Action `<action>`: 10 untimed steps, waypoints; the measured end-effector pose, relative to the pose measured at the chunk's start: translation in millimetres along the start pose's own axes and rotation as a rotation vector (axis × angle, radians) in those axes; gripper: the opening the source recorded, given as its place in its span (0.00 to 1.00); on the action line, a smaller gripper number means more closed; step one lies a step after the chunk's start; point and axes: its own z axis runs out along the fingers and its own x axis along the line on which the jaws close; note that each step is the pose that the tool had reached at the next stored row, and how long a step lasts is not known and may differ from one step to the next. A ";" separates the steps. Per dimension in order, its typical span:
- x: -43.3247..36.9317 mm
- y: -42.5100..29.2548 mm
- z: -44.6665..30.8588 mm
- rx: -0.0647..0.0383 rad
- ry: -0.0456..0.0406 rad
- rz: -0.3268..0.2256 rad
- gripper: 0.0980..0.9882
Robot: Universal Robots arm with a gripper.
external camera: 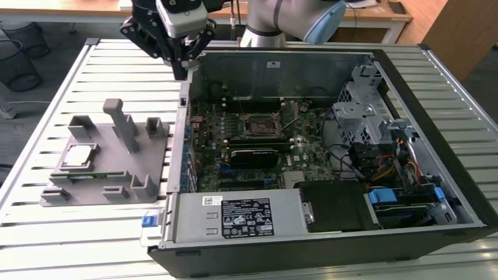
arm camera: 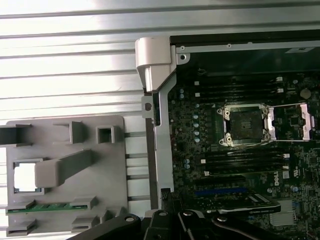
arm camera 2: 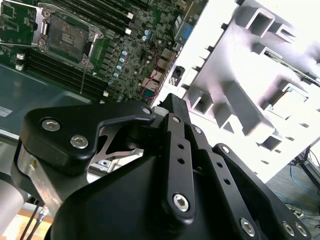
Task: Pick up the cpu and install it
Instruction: 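Reach for the cpu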
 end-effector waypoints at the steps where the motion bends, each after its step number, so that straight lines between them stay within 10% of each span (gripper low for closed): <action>1: 0.4 0.0 0.1 0.000 0.0001 0.000 0.01; 10: 4.4 -0.4 0.7 0.000 0.0006 0.000 0.01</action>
